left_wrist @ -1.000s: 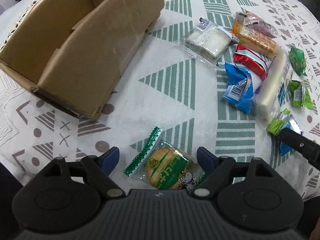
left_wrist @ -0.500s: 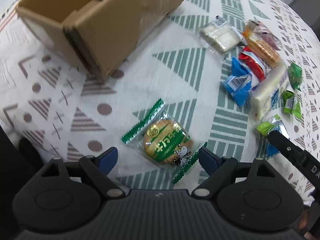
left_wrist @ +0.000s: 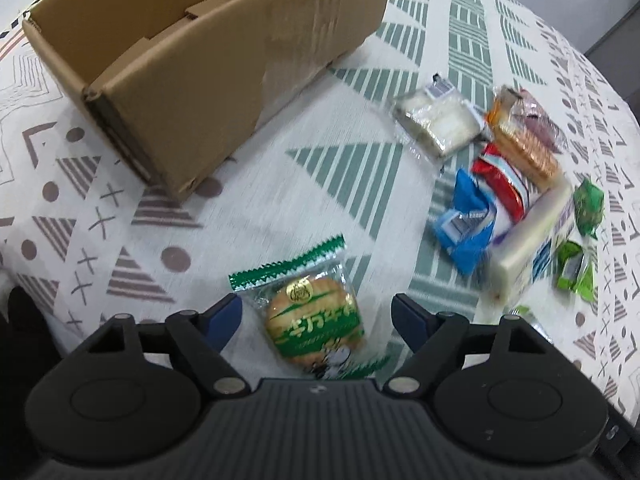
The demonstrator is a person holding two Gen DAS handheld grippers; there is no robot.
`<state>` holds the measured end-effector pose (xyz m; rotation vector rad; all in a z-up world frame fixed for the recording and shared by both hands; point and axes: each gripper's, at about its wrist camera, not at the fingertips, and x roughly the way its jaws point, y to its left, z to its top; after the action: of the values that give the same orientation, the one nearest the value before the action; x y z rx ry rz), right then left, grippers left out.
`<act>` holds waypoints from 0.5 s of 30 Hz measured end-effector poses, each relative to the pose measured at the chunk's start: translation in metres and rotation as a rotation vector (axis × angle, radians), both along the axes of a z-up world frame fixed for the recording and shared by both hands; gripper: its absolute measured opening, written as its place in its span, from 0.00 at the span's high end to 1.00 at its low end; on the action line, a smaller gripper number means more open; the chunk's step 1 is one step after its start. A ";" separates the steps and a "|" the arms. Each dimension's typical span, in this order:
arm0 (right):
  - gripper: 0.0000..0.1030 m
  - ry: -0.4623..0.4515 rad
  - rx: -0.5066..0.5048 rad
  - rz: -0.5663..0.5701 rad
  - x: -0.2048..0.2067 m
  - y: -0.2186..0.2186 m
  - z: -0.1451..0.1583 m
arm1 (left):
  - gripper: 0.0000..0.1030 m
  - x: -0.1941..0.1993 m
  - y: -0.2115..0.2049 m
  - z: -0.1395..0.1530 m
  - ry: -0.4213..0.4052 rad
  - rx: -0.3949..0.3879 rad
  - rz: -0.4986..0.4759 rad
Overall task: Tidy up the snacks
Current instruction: 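Close the left gripper on the green-wrapped biscuit while the right gripper lifts the blue candy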
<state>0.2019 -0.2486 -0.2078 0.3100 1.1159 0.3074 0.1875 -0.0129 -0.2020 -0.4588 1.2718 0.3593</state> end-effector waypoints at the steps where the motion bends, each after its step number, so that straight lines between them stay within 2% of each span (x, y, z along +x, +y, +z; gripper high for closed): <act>1: 0.64 0.002 -0.001 0.001 0.001 0.000 -0.001 | 0.20 0.001 -0.001 -0.001 -0.006 0.004 -0.003; 2: 0.64 0.004 -0.002 0.003 0.001 0.001 -0.002 | 0.20 0.002 -0.002 -0.001 -0.007 0.012 -0.008; 3: 0.64 0.005 -0.002 0.007 0.002 0.001 -0.003 | 0.25 0.003 -0.003 -0.003 -0.005 0.020 -0.011; 4: 0.64 0.005 -0.004 0.011 0.002 0.002 -0.003 | 0.33 0.003 -0.004 -0.005 0.004 0.027 -0.014; 8: 0.69 -0.002 -0.031 0.042 0.003 0.008 -0.005 | 0.47 0.002 -0.006 -0.007 0.004 0.073 -0.035; 9: 0.71 -0.003 -0.027 0.052 0.003 0.009 -0.004 | 0.53 0.002 -0.007 -0.006 0.000 0.082 -0.043; 15: 0.72 -0.023 -0.031 0.045 0.001 0.012 0.008 | 0.53 0.001 -0.007 0.010 -0.048 0.092 -0.070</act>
<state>0.2024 -0.2371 -0.1994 0.2541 1.1045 0.3325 0.1881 -0.0200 -0.1921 -0.3414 1.2163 0.3441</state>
